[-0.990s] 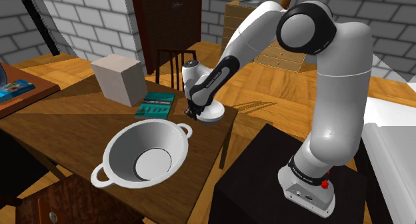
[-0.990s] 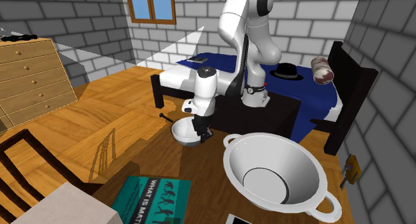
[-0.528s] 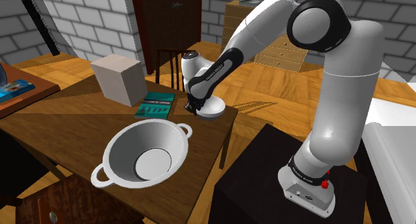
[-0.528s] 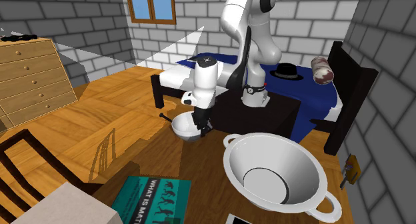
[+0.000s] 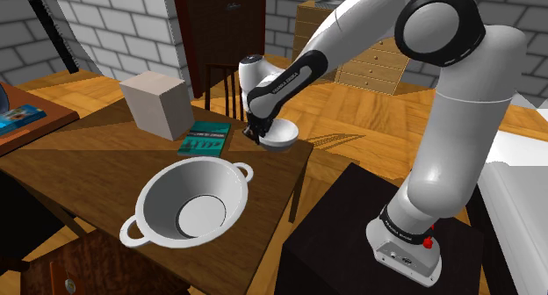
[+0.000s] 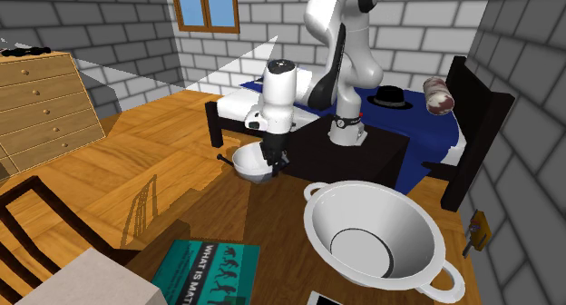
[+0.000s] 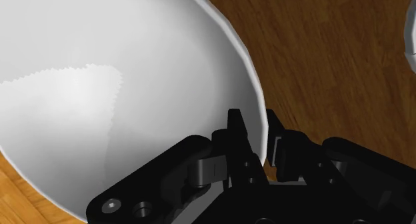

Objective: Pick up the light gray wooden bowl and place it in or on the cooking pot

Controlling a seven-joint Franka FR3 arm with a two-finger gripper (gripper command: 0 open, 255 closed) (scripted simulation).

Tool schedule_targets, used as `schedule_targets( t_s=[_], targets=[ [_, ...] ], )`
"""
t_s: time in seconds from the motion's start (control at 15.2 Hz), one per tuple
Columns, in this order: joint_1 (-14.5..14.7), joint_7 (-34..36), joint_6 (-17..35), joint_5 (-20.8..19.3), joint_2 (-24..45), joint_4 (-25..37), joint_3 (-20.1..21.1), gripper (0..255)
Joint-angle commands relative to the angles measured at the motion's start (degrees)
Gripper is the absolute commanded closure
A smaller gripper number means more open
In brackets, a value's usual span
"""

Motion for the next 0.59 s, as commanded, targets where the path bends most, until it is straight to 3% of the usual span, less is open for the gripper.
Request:
schedule_targets(
  t_s=[0.0,0.53],
  targets=[
    [-0.02,-0.32,-1.35,0.43,-0.99,0.39,0.18,255],
    [-0.24,-1.88,-6.73,2.08,-4.95,1.98,0.64,255]
  ],
)
